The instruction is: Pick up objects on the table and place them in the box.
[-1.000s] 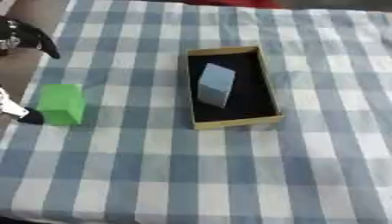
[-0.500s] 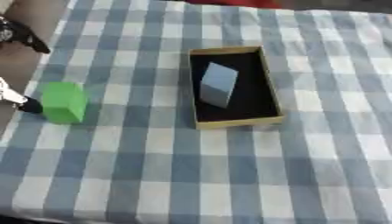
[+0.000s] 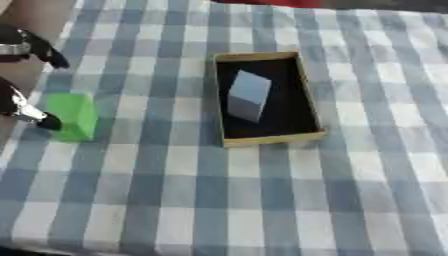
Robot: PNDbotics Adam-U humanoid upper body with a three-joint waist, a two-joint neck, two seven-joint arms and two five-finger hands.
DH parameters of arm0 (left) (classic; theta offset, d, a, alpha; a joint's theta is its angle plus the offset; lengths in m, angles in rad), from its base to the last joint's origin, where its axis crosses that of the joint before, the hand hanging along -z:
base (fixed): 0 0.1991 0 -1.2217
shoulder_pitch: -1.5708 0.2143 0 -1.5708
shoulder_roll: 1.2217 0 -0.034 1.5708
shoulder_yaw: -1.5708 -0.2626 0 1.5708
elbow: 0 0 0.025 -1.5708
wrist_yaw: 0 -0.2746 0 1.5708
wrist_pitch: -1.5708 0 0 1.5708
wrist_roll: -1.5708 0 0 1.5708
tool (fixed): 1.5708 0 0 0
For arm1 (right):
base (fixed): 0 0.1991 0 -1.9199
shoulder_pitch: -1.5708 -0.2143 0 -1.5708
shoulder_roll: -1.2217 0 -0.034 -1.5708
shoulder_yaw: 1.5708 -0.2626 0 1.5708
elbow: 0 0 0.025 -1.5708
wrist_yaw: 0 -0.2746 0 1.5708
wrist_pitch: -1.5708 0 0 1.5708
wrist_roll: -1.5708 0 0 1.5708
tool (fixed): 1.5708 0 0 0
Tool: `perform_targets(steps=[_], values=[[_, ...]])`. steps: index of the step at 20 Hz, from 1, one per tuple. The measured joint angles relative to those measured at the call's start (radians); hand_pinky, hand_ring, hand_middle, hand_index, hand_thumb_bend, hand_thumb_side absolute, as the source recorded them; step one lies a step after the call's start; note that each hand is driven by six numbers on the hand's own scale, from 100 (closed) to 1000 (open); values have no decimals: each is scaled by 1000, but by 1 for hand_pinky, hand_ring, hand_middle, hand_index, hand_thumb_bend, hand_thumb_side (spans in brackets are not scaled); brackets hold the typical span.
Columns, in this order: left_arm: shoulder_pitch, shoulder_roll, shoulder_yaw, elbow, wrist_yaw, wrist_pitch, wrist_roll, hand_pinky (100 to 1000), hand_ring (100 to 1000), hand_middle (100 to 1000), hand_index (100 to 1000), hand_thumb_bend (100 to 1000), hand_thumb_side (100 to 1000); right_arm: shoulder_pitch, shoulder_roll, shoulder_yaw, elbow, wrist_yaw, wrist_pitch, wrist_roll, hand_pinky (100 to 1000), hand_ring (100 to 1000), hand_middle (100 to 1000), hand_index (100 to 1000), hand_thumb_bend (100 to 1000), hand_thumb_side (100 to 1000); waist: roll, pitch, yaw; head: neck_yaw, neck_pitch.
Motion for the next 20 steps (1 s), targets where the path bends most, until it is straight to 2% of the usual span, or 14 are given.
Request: perform_targets(steps=[8, 14, 20], values=[[-1, -4, -13, 26, -5, -31, -37, 845, 864, 777, 875, 750, 506, 0, 4, 0, 0, -3, -3, -6, 841, 813, 834, 830, 100, 1000, 1, 0, -2, 0, -1], [-15, -36, -32, 80, -48, -38, -34, 817, 819, 739, 850, 681, 533, 0, 9, 0, 0, -4, -3, -10, 841, 812, 832, 829, 100, 1000, 0, 0, -6, 1, -1], [-28, -75, -41, 122, -91, -27, 14, 782, 766, 682, 813, 626, 574, 0, 10, 0, 0, -7, -2, -13, 841, 811, 830, 828, 100, 1000, -3, 5, -7, 2, -2]])
